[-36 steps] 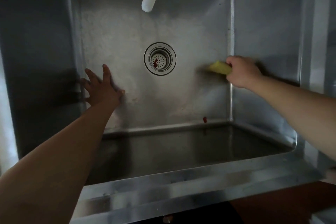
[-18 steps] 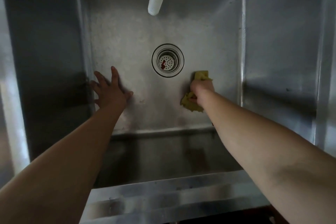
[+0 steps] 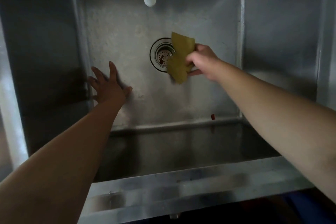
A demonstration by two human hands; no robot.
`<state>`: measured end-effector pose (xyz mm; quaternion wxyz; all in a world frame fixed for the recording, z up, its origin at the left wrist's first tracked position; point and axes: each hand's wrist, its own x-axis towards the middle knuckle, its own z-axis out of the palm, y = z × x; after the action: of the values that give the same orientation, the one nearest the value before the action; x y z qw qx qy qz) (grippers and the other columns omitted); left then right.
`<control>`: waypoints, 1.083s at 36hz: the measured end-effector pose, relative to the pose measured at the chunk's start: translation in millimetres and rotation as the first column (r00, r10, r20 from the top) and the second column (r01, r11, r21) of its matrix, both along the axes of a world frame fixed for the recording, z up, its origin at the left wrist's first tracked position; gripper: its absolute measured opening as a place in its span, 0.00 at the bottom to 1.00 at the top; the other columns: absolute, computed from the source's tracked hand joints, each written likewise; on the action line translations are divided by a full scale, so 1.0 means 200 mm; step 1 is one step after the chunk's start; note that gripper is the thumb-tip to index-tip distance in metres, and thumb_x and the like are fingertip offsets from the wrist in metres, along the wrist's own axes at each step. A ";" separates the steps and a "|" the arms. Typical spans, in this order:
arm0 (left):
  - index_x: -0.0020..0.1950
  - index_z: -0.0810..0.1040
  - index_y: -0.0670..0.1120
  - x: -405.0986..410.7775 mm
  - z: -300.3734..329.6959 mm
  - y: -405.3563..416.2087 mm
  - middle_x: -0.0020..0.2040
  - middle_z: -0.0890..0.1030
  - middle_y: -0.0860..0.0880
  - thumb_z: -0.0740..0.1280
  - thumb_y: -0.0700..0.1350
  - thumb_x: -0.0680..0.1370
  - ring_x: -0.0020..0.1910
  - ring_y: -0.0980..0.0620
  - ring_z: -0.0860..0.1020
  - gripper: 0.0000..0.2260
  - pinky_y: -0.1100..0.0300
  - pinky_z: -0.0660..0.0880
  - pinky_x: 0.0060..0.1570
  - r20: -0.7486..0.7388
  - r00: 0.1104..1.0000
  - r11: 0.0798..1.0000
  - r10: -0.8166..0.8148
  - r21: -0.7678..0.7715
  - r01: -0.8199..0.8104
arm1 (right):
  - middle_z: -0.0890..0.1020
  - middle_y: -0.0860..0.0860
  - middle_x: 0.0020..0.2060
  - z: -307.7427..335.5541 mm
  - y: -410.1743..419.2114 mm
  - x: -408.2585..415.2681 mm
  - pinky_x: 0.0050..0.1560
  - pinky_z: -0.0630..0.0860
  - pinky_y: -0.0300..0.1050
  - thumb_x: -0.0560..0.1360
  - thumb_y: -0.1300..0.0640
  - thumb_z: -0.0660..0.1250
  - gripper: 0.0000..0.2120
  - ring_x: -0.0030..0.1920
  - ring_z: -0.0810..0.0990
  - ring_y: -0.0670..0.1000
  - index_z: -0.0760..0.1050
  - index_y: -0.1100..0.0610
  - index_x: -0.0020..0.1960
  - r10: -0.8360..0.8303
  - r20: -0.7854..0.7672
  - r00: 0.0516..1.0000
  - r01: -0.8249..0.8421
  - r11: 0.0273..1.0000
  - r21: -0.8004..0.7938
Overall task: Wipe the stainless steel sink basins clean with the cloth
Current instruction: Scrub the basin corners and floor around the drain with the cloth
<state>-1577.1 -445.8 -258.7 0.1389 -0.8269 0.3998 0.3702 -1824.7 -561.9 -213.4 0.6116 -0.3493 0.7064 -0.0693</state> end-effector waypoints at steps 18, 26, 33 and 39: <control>0.79 0.37 0.61 -0.01 0.02 -0.01 0.79 0.32 0.42 0.71 0.57 0.76 0.78 0.34 0.37 0.46 0.26 0.58 0.68 -0.006 1.000 1.000 -0.006 0.001 0.006 | 0.77 0.59 0.64 -0.31 0.69 -0.09 0.52 0.82 0.55 0.65 0.56 0.63 0.37 0.56 0.82 0.61 0.64 0.58 0.75 -0.027 -0.457 0.889 0.174 0.943 0.283; 0.79 0.37 0.62 0.00 -0.01 -0.01 0.79 0.32 0.44 0.71 0.59 0.75 0.78 0.34 0.37 0.47 0.25 0.59 0.67 -0.001 1.000 1.000 0.002 -0.005 -0.002 | 0.77 0.64 0.50 -0.31 0.71 0.13 0.60 0.76 0.59 0.75 0.61 0.68 0.11 0.55 0.77 0.62 0.68 0.64 0.40 -0.263 -0.322 0.909 0.357 0.892 0.279; 0.79 0.37 0.62 0.00 -0.01 0.00 0.79 0.31 0.44 0.70 0.58 0.76 0.78 0.35 0.36 0.46 0.25 0.58 0.67 -0.017 1.000 1.000 0.021 -0.009 -0.021 | 0.70 0.53 0.34 -0.24 0.49 0.44 0.55 0.80 0.55 0.77 0.58 0.67 0.14 0.43 0.76 0.54 0.67 0.56 0.34 -0.725 -0.261 0.638 0.770 0.602 0.213; 0.79 0.37 0.62 0.00 -0.02 0.00 0.79 0.31 0.44 0.70 0.58 0.76 0.78 0.35 0.36 0.46 0.26 0.59 0.68 -0.006 1.000 1.000 0.021 -0.015 -0.022 | 0.76 0.62 0.48 -0.23 0.22 0.42 0.52 0.78 0.53 0.78 0.55 0.67 0.12 0.43 0.73 0.58 0.73 0.62 0.41 -0.534 0.002 0.846 0.517 0.819 0.250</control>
<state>-1577.7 -446.1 -262.4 0.1275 -0.8311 0.3941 0.3711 -1741.4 -518.3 -259.9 0.6313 -0.0619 0.7559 -0.1620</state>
